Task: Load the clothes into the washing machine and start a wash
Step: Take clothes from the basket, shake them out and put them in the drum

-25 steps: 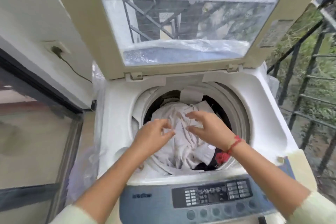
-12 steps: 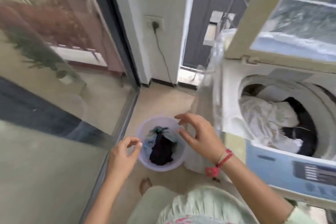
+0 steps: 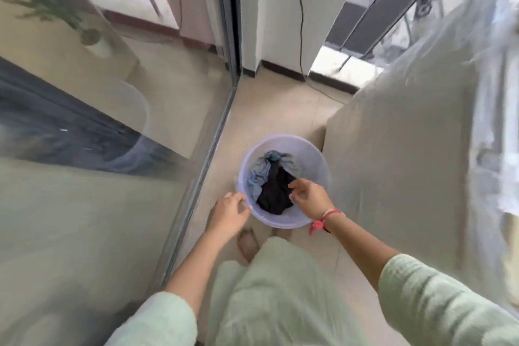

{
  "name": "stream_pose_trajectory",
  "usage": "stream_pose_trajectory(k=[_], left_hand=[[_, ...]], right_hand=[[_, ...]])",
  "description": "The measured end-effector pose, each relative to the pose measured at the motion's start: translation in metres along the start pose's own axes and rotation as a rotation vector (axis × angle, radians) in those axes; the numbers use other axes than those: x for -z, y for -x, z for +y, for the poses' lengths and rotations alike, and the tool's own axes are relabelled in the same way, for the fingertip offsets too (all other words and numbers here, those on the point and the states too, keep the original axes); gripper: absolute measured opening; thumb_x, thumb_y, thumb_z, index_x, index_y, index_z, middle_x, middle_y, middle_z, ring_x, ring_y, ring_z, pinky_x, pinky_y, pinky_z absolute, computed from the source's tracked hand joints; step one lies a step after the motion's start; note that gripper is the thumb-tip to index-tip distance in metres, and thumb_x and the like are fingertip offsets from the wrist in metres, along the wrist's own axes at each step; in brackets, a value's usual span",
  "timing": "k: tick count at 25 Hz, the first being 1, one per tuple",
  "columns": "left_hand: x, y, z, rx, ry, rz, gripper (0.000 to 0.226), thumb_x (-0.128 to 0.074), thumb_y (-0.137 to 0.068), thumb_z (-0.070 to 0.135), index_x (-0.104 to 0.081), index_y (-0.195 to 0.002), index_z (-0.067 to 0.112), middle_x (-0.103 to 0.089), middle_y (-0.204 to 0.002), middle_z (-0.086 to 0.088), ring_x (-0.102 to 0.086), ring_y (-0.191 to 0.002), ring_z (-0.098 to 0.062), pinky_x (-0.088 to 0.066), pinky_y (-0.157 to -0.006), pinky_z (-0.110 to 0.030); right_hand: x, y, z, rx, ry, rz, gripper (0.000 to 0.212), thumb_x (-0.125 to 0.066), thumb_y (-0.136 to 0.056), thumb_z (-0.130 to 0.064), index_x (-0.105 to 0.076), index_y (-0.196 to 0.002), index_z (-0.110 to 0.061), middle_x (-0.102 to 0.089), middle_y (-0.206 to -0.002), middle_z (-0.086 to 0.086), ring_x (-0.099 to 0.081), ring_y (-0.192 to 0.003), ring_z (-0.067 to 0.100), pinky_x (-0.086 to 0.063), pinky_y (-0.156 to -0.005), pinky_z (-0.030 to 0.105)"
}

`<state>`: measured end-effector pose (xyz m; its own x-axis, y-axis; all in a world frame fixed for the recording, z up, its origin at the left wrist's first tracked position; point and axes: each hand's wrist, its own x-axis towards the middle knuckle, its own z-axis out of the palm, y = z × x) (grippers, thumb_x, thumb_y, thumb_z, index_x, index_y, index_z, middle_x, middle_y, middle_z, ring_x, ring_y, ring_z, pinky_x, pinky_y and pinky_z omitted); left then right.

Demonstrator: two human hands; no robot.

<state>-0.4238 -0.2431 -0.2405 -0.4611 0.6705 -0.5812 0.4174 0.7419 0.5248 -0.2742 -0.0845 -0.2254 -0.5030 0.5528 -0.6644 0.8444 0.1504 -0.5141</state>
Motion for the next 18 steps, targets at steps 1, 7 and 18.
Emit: stream_pose_trajectory(k=[1,7,18], left_hand=[[-0.016,-0.021,-0.007,-0.005,-0.027,-0.017,0.024,-0.062,-0.084,0.022,-0.065,-0.106,0.013,-0.063,-0.11,-0.014,-0.058,-0.104,-0.033,-0.043,-0.089,-0.034],[-0.131,-0.146,-0.062,-0.217,-0.423,-0.14,0.038,-0.05,-0.091,0.023,-0.05,-0.127,0.011,-0.042,-0.137,-0.013,-0.02,-0.141,-0.03,-0.015,-0.115,-0.033],[-0.222,-0.219,-0.118,-0.444,-0.856,0.03,0.024,-0.062,-0.079,0.036,-0.065,-0.096,0.018,-0.061,-0.116,-0.003,-0.044,-0.131,-0.027,-0.028,-0.11,-0.047]], right_hand=[[-0.016,-0.021,0.016,-0.043,0.002,-0.011,0.026,-0.059,-0.085,-0.007,-0.065,-0.11,-0.008,-0.069,-0.105,0.012,-0.065,-0.098,0.028,-0.05,-0.089,0.035],[-0.112,-0.151,0.121,-0.283,0.006,-0.059,0.031,-0.061,-0.085,-0.014,-0.063,-0.114,-0.008,-0.067,-0.111,0.014,-0.06,-0.106,0.028,-0.042,-0.086,0.025],[-0.245,-0.286,0.217,-0.559,-0.156,0.126,0.063,-0.063,-0.082,-0.013,-0.038,-0.14,-0.014,-0.05,-0.131,0.021,-0.051,-0.118,0.037,-0.043,-0.089,0.035]])
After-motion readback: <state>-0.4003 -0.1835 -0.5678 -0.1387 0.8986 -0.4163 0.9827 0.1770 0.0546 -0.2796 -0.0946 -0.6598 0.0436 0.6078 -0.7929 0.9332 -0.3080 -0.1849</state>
